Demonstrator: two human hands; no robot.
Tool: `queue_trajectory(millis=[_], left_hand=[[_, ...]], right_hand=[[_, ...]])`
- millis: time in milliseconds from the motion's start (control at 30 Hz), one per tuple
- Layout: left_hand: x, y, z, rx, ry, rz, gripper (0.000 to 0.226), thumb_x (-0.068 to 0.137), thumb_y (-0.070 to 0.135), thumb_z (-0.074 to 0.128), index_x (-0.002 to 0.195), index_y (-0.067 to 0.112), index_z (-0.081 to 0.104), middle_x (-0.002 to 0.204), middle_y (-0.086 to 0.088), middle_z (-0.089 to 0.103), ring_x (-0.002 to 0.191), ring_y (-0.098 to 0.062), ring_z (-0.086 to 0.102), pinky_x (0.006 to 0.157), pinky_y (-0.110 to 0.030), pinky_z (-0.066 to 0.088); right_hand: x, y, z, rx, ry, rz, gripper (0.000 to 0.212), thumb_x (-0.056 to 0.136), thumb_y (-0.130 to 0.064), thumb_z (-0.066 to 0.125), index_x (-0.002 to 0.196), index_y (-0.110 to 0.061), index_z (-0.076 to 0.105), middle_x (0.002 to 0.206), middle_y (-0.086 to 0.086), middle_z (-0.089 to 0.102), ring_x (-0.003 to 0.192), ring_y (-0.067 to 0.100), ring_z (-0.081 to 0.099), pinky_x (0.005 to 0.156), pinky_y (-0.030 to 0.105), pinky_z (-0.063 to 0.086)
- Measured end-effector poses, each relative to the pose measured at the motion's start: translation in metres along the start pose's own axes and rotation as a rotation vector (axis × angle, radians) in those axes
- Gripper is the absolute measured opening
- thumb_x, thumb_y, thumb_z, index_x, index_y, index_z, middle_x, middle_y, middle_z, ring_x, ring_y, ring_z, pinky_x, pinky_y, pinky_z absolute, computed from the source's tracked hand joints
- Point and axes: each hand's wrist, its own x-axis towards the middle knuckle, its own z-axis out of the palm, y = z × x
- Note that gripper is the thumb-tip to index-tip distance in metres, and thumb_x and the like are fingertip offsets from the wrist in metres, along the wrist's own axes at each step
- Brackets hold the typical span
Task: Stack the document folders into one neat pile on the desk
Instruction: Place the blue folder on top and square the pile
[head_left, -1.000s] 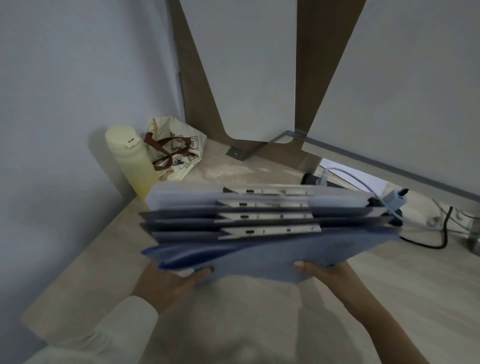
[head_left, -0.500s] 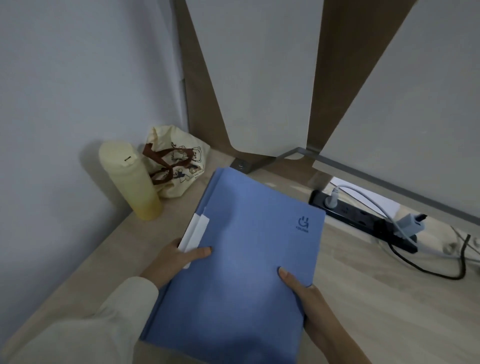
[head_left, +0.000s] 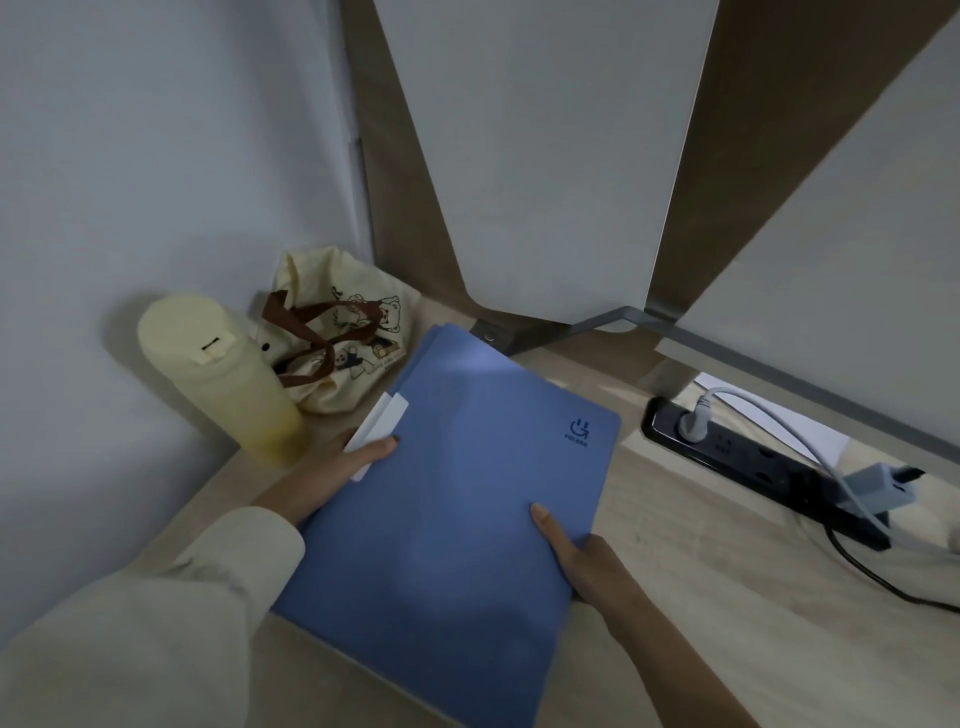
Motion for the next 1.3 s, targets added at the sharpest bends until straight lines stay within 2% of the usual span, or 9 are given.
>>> queue_trajectory(millis=[133, 233, 367, 433, 533, 633, 767, 1200, 1300], left_hand=[[0.014, 0.004, -0.003, 0.088, 0.074, 0.003, 0.043, 0.073, 0.046, 0.066, 0.112, 0.031, 0.055, 0.101, 0.013, 0.063, 0.096, -0.01, 0.061, 0.087, -0.03, 0.045], [0.01, -0.011, -0.006, 0.236, 0.165, 0.071, 0.061, 0.067, 0.063, 0.061, 0.118, 0.03, 0.052, 0.113, 0.012, 0.058, 0.105, -0.01, 0.056, 0.097, -0.033, 0.041], [-0.006, -0.071, -0.02, 0.18, 0.6, -0.07, 0.036, 0.086, 0.034, 0.053, 0.109, 0.006, 0.055, 0.114, -0.01, 0.056, 0.109, -0.031, 0.051, 0.105, -0.043, 0.032], [-0.015, -0.131, -0.041, 0.047, 0.597, -0.159, 0.033, 0.091, 0.018, 0.045, 0.113, -0.005, 0.052, 0.122, -0.025, 0.055, 0.114, -0.038, 0.05, 0.106, -0.042, 0.029], [-0.028, -0.148, -0.034, -0.02, 0.679, -0.037, 0.037, 0.093, 0.027, 0.038, 0.121, 0.008, 0.054, 0.128, -0.012, 0.057, 0.115, -0.023, 0.049, 0.103, -0.036, 0.03], [-0.067, -0.097, 0.019, -0.213, 0.737, 0.175, 0.045, 0.084, 0.046, 0.038, 0.112, 0.018, 0.06, 0.117, -0.001, 0.058, 0.111, -0.015, 0.048, 0.102, -0.036, 0.034], [-0.055, -0.081, 0.036, -0.329, 0.917, 0.182, 0.038, 0.092, 0.032, 0.038, 0.109, 0.009, 0.063, 0.114, -0.005, 0.06, 0.11, -0.018, 0.051, 0.096, -0.034, 0.038], [-0.032, -0.067, 0.028, -0.233, 0.822, 0.128, 0.046, 0.092, 0.045, 0.026, 0.113, 0.023, 0.061, 0.123, -0.004, 0.059, 0.117, -0.022, 0.05, 0.107, -0.041, 0.035], [-0.043, -0.056, 0.019, -0.17, 0.762, 0.131, 0.037, 0.094, 0.034, 0.033, 0.115, 0.018, 0.059, 0.121, 0.0, 0.057, 0.116, -0.021, 0.049, 0.1, -0.032, 0.034]], right_hand=[[0.007, -0.006, -0.008, -0.301, 0.013, -0.016, 0.072, 0.078, -0.065, 0.047, 0.081, 0.003, 0.07, 0.07, 0.017, 0.072, 0.058, 0.024, 0.068, 0.054, 0.025, 0.059], [0.005, -0.003, -0.012, -0.333, 0.091, -0.026, 0.066, 0.079, -0.066, 0.044, 0.074, -0.002, 0.059, 0.058, 0.008, 0.066, 0.05, 0.02, 0.064, 0.056, 0.027, 0.058], [-0.006, 0.016, -0.004, 0.017, 0.187, -0.042, 0.067, 0.082, -0.058, 0.044, 0.107, 0.003, 0.053, 0.092, 0.02, 0.064, 0.085, 0.033, 0.065, 0.088, 0.05, 0.053], [-0.016, 0.022, 0.006, 0.246, 0.159, -0.051, 0.049, 0.09, -0.044, 0.046, 0.116, -0.003, 0.052, 0.11, 0.016, 0.061, 0.102, 0.03, 0.06, 0.095, 0.045, 0.048], [-0.024, 0.022, 0.024, 0.446, 0.16, -0.098, 0.025, 0.094, -0.03, 0.046, 0.118, -0.025, 0.05, 0.11, -0.011, 0.058, 0.104, 0.012, 0.055, 0.092, 0.029, 0.043], [-0.02, 0.027, 0.041, 0.473, 0.251, -0.159, 0.04, 0.095, -0.026, 0.042, 0.135, -0.027, 0.04, 0.136, -0.01, 0.049, 0.128, 0.013, 0.043, 0.112, 0.039, 0.032], [-0.011, 0.032, 0.048, 0.441, 0.313, -0.172, 0.048, 0.097, -0.024, 0.037, 0.144, -0.028, 0.028, 0.148, -0.009, 0.037, 0.139, 0.015, 0.031, 0.118, 0.044, 0.022], [0.006, 0.013, 0.038, 0.406, 0.294, -0.222, 0.05, 0.098, -0.023, 0.034, 0.146, -0.028, 0.021, 0.15, -0.008, 0.032, 0.14, 0.016, 0.028, 0.118, 0.041, 0.021], [0.004, 0.013, 0.037, 0.413, 0.277, -0.214, 0.055, 0.097, -0.029, 0.037, 0.147, -0.032, 0.015, 0.154, -0.012, 0.025, 0.143, 0.013, 0.022, 0.119, 0.043, 0.019]])
